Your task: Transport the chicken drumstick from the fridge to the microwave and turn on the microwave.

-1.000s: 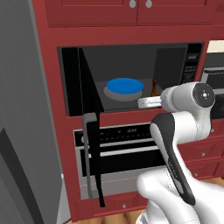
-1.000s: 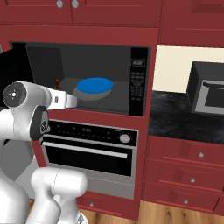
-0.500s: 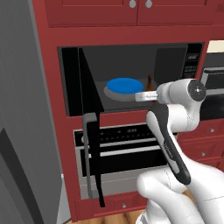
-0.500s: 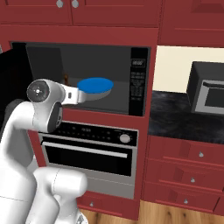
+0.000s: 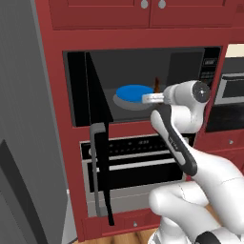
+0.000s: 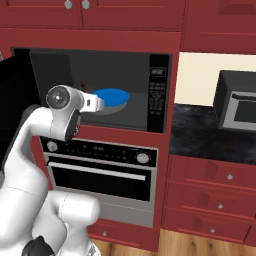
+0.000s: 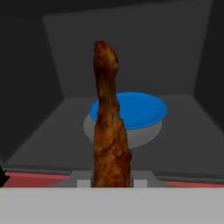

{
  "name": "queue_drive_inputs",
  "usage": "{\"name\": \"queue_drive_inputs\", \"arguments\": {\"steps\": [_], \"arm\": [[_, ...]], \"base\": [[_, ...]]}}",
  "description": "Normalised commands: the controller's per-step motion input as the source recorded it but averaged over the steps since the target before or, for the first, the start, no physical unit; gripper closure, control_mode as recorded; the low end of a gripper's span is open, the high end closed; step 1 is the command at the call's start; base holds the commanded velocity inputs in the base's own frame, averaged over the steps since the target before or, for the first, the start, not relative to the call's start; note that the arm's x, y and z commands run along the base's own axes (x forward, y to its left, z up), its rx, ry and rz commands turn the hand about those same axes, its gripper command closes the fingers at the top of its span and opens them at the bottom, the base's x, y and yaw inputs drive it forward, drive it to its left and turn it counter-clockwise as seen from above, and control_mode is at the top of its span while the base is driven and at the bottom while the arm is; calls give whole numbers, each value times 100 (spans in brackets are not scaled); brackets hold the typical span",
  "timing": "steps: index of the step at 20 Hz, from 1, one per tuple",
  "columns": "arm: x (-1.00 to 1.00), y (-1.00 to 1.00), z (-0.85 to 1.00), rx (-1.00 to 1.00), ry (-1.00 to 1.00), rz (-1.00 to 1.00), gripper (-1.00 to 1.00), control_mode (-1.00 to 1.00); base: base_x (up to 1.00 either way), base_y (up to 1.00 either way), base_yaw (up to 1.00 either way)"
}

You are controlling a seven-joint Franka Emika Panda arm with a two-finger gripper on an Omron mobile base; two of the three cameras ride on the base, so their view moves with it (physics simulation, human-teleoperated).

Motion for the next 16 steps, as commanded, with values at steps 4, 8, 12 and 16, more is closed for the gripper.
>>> {"name": "queue_drive_inputs", "arguments": {"steps": [4,8,12,16], "arm": [[57,0,0,3,0,0,100,-100],[56,0,-8,0,0,2,100,-100],[49,0,-11,0,3,4,100,-100],[41,1,-20,-1,3,4,100,-100]], "base": [[0,0,0],[0,0,0],[0,0,0],[0,0,0]]}}
